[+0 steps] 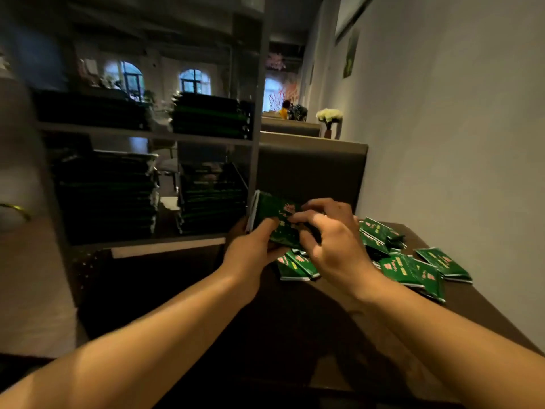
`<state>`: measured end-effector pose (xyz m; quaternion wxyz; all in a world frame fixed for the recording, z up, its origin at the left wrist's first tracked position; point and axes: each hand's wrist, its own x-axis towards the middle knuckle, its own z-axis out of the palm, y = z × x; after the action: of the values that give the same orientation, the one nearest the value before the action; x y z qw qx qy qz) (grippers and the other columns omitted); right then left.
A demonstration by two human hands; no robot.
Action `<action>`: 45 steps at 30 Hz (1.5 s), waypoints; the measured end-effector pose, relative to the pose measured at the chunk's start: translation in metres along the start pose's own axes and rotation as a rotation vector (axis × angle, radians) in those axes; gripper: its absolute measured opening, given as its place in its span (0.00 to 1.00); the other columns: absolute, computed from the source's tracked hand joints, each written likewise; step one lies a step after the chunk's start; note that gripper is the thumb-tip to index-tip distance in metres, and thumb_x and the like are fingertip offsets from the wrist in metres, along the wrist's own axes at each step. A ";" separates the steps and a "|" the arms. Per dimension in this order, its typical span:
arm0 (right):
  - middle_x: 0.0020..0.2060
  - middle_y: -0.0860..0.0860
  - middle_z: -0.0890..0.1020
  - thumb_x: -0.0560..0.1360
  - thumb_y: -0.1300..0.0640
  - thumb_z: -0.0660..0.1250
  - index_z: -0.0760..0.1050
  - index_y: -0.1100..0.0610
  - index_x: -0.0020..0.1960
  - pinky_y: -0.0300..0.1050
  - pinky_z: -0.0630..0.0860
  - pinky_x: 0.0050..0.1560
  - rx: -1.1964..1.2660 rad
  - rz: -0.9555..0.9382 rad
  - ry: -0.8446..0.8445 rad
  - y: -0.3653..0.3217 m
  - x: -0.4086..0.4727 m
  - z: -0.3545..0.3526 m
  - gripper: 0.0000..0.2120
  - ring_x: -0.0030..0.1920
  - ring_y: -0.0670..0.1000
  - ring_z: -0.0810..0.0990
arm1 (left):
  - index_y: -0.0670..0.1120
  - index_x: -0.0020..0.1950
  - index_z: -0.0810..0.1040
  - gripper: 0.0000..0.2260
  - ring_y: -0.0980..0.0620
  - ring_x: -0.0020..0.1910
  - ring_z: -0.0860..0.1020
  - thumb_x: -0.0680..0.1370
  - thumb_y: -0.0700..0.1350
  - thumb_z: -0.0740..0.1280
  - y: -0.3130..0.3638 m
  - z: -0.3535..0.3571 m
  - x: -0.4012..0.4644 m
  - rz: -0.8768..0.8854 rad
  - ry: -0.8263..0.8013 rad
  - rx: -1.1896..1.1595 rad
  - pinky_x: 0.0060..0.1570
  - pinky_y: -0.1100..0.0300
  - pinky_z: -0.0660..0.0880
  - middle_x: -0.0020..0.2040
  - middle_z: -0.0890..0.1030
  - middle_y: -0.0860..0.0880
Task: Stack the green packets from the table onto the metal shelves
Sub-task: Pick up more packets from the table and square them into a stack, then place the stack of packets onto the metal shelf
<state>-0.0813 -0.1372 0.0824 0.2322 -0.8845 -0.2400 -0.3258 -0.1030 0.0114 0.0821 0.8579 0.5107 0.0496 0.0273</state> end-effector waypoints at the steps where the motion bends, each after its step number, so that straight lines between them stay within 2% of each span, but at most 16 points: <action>1: 0.58 0.48 0.75 0.75 0.52 0.64 0.79 0.50 0.61 0.47 0.67 0.59 -0.039 -0.060 0.014 -0.018 0.006 -0.002 0.15 0.60 0.50 0.68 | 0.44 0.56 0.79 0.08 0.49 0.46 0.84 0.77 0.41 0.66 0.014 -0.007 -0.002 0.025 0.015 -0.037 0.49 0.54 0.81 0.49 0.84 0.43; 4: 0.64 0.50 0.73 0.73 0.46 0.59 0.71 0.53 0.70 0.49 0.66 0.64 -0.164 -0.193 -0.045 -0.050 0.010 -0.004 0.27 0.65 0.51 0.67 | 0.39 0.61 0.76 0.14 0.47 0.45 0.84 0.77 0.41 0.67 0.040 -0.017 -0.009 0.057 0.043 -0.145 0.43 0.55 0.81 0.49 0.84 0.40; 6: 0.66 0.52 0.72 0.70 0.47 0.63 0.67 0.55 0.72 0.54 0.67 0.66 -0.240 -0.277 -0.010 -0.064 0.020 -0.001 0.31 0.66 0.55 0.68 | 0.37 0.63 0.73 0.18 0.46 0.46 0.84 0.76 0.43 0.68 0.060 -0.023 -0.012 0.084 0.046 -0.178 0.41 0.56 0.81 0.52 0.83 0.39; 10: 0.63 0.56 0.75 0.73 0.57 0.63 0.70 0.56 0.70 0.56 0.71 0.63 -0.278 -0.447 0.225 -0.089 0.063 0.001 0.25 0.63 0.59 0.73 | 0.38 0.65 0.72 0.19 0.50 0.45 0.84 0.75 0.42 0.68 0.109 -0.027 -0.020 0.209 0.035 -0.188 0.40 0.58 0.79 0.53 0.82 0.40; 13: 0.60 0.56 0.78 0.75 0.57 0.63 0.74 0.57 0.67 0.55 0.73 0.61 -0.313 -0.514 0.347 -0.105 0.103 -0.005 0.21 0.60 0.58 0.76 | 0.42 0.62 0.75 0.16 0.52 0.40 0.84 0.77 0.46 0.68 0.143 -0.026 -0.027 0.279 0.016 -0.105 0.37 0.59 0.79 0.50 0.83 0.44; 16: 0.59 0.55 0.80 0.76 0.55 0.59 0.75 0.57 0.66 0.54 0.74 0.60 -0.364 -0.484 0.397 -0.119 0.141 -0.011 0.20 0.59 0.58 0.78 | 0.47 0.56 0.77 0.13 0.52 0.36 0.82 0.78 0.53 0.65 0.169 -0.033 -0.027 0.364 0.064 0.048 0.35 0.58 0.76 0.43 0.83 0.50; 19: 0.55 0.57 0.82 0.76 0.52 0.56 0.77 0.58 0.63 0.55 0.76 0.57 -0.391 -0.412 0.323 -0.128 0.174 -0.012 0.21 0.56 0.59 0.80 | 0.46 0.58 0.75 0.12 0.54 0.33 0.76 0.79 0.51 0.62 0.180 -0.045 -0.022 0.468 0.149 0.101 0.31 0.59 0.69 0.47 0.80 0.49; 23: 0.45 0.57 0.84 0.72 0.57 0.67 0.78 0.56 0.60 0.55 0.78 0.51 -0.516 -0.309 0.191 -0.131 0.200 -0.004 0.17 0.47 0.60 0.83 | 0.44 0.51 0.74 0.04 0.53 0.30 0.70 0.79 0.43 0.62 0.175 -0.059 -0.015 0.446 0.228 0.145 0.31 0.60 0.65 0.38 0.74 0.47; 25: 0.55 0.54 0.82 0.75 0.57 0.66 0.73 0.51 0.67 0.55 0.72 0.61 -0.515 -0.273 0.078 -0.127 0.207 0.000 0.20 0.56 0.58 0.81 | 0.44 0.49 0.75 0.03 0.53 0.29 0.69 0.78 0.40 0.62 0.173 -0.062 -0.012 0.438 0.232 0.169 0.30 0.61 0.65 0.34 0.72 0.48; 27: 0.66 0.51 0.75 0.78 0.53 0.62 0.65 0.48 0.72 0.55 0.63 0.69 -0.463 -0.270 0.002 -0.123 0.211 0.008 0.23 0.67 0.57 0.73 | 0.43 0.52 0.76 0.06 0.53 0.28 0.68 0.78 0.39 0.61 0.174 -0.067 -0.007 0.445 0.230 0.170 0.29 0.61 0.64 0.34 0.73 0.47; 31: 0.69 0.52 0.72 0.79 0.49 0.55 0.61 0.50 0.74 0.53 0.54 0.73 -0.478 -0.232 -0.105 -0.120 0.207 0.015 0.23 0.70 0.56 0.68 | 0.44 0.53 0.76 0.08 0.54 0.29 0.68 0.78 0.37 0.60 0.174 -0.072 0.000 0.462 0.230 0.173 0.30 0.60 0.65 0.33 0.72 0.49; 35: 0.71 0.51 0.69 0.79 0.48 0.57 0.60 0.51 0.76 0.52 0.51 0.74 -0.446 -0.257 -0.047 -0.118 0.205 0.015 0.26 0.72 0.56 0.63 | 0.44 0.50 0.75 0.07 0.60 0.23 0.70 0.78 0.36 0.59 0.172 -0.073 -0.001 0.514 0.218 0.171 0.25 0.65 0.66 0.30 0.72 0.52; 37: 0.70 0.52 0.70 0.78 0.48 0.59 0.64 0.52 0.74 0.53 0.56 0.73 -0.392 -0.261 -0.007 -0.118 0.202 0.013 0.26 0.72 0.56 0.65 | 0.44 0.48 0.76 0.07 0.57 0.26 0.71 0.78 0.35 0.60 0.171 -0.070 0.000 0.541 0.225 0.191 0.28 0.64 0.67 0.31 0.72 0.51; 39: 0.68 0.55 0.72 0.75 0.50 0.63 0.71 0.55 0.68 0.57 0.61 0.70 -0.392 -0.303 0.064 -0.120 0.196 0.011 0.23 0.70 0.59 0.66 | 0.44 0.46 0.76 0.07 0.56 0.27 0.70 0.77 0.35 0.60 0.171 -0.065 0.000 0.588 0.236 0.200 0.28 0.63 0.67 0.32 0.73 0.50; 41: 0.65 0.58 0.73 0.71 0.51 0.67 0.75 0.56 0.63 0.56 0.57 0.66 -0.383 -0.342 0.176 -0.122 0.185 0.009 0.22 0.68 0.59 0.62 | 0.45 0.46 0.76 0.07 0.57 0.26 0.70 0.77 0.34 0.61 0.169 -0.059 0.001 0.647 0.233 0.216 0.26 0.63 0.67 0.34 0.74 0.49; 45: 0.62 0.50 0.72 0.70 0.49 0.62 0.75 0.50 0.62 0.48 0.57 0.55 -0.216 -0.340 0.187 -0.119 0.150 -0.008 0.21 0.63 0.52 0.61 | 0.47 0.48 0.76 0.09 0.55 0.31 0.71 0.77 0.34 0.61 0.152 -0.044 0.001 0.728 0.167 0.282 0.30 0.62 0.67 0.39 0.76 0.48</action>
<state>-0.0531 -0.0081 0.2214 0.0991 -0.8170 -0.3266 -0.4647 -0.1067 0.1226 0.1943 0.7067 0.6037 -0.0617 0.3638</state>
